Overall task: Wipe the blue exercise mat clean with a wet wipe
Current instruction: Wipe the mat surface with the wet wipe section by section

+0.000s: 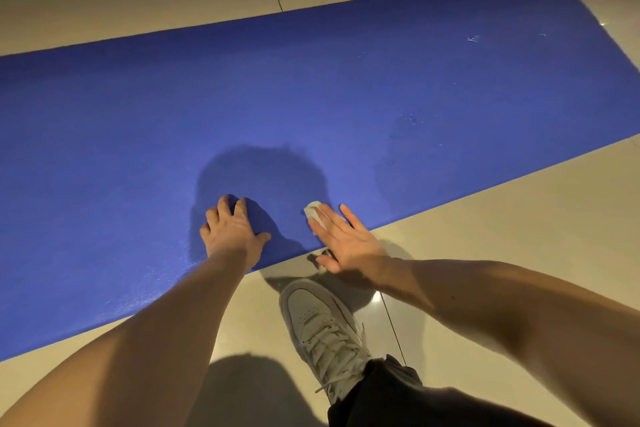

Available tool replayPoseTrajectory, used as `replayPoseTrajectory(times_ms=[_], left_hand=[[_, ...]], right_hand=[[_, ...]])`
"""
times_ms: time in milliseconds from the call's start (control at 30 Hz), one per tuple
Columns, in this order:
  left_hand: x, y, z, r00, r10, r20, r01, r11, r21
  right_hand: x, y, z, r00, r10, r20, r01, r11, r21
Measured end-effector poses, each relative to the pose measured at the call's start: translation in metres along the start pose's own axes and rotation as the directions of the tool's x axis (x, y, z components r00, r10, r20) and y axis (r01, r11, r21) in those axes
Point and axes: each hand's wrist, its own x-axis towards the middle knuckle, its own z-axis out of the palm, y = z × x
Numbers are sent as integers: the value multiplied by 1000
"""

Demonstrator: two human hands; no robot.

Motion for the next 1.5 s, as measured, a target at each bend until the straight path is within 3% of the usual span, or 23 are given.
replayPoseTrajectory(times_ms=[100,267,367,500,633,767,900,1000,1100,1233,1400,1500], left_hand=[[0,3,3,1000,7,-2,-7,1000,-16],[1,5,3,1000,1,5,-1,1000,-5],[1,8,3,1000,2,13,-2,1000,-15],[1,15,4,1000,3,8,-3,1000,-14],[1,16,2,1000,-5,-1,5,1000,-15],[1,11,-7,999,10,-43,-12,998,-69],[4,5,-21,993,18,-118,-45,974,-223],[13,0,-25,998,-6,-68,-24,897,-441],[17,-2,-29,998,-48,43,64,667,-743],[15,-1,-37,995,-90,45,84,494,-865],[19,-8,-38,992,-128,16,69,425,-902],[21,-10,-40,985,-174,2,80,444,-893]], right_hand=[[-26,26,-5,1000,11,-28,-13,998,-69],[-47,40,-11,954,296,-45,-298,954,-34],[-29,12,-6,918,390,-69,-384,919,88],[-3,-11,-7,984,176,-11,-173,973,151],[27,-26,-21,998,42,-42,-33,981,192],[60,-42,-46,984,135,-117,-52,843,536],[83,-51,-68,947,322,-13,-205,634,745],[96,-56,-78,948,317,16,-210,589,780],[107,-58,-84,956,291,47,-218,591,777],[118,-56,-83,957,273,101,-249,586,771],[126,-55,-78,935,328,137,-313,579,753],[132,-53,-79,914,374,157,-364,583,727]])
